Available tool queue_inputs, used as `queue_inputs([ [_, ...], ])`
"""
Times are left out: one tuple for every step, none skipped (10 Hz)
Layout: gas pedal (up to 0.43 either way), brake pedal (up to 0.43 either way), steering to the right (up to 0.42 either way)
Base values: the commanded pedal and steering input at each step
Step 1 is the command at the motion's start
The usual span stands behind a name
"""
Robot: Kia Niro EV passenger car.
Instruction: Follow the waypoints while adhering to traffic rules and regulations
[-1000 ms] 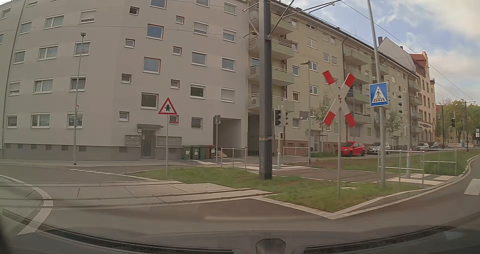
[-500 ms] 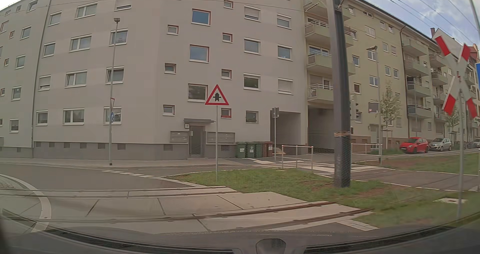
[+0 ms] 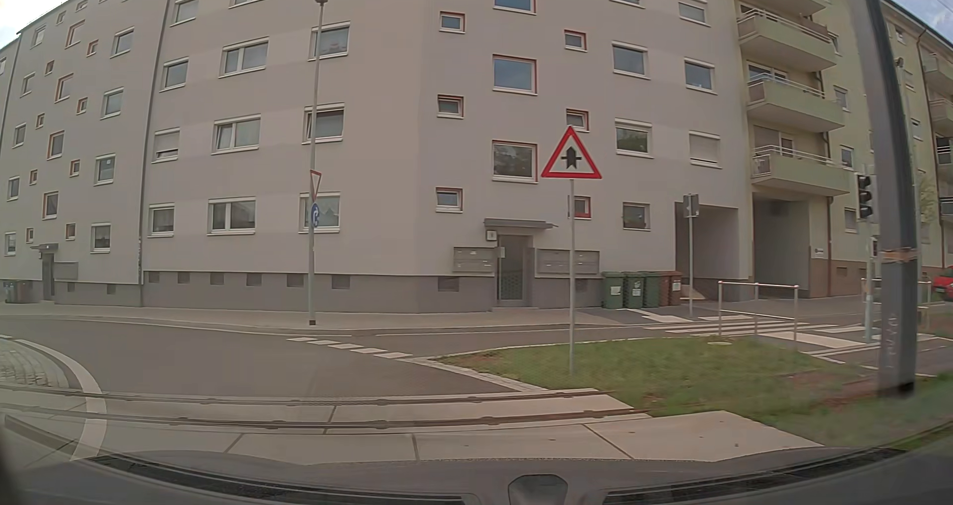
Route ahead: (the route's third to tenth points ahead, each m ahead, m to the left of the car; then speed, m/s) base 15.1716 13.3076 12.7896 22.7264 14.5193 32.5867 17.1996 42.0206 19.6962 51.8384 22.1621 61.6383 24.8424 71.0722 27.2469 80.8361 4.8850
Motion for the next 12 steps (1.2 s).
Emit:
queue_inputs([
  [0.039,0.0,-0.349],
  [0.039,0.0,-0.341],
  [0.039,0.0,-0.333],
  [0.039,0.0,-0.328],
  [0.039,0.0,-0.324],
  [0.039,0.0,-0.32],
  [0.039,0.0,-0.316],
  [0.039,0.0,-0.316],
  [0.039,0.0,-0.316],
  [0.039,0.0,-0.316],
  [0.039,0.0,-0.315],
  [0.039,0.0,-0.315],
])
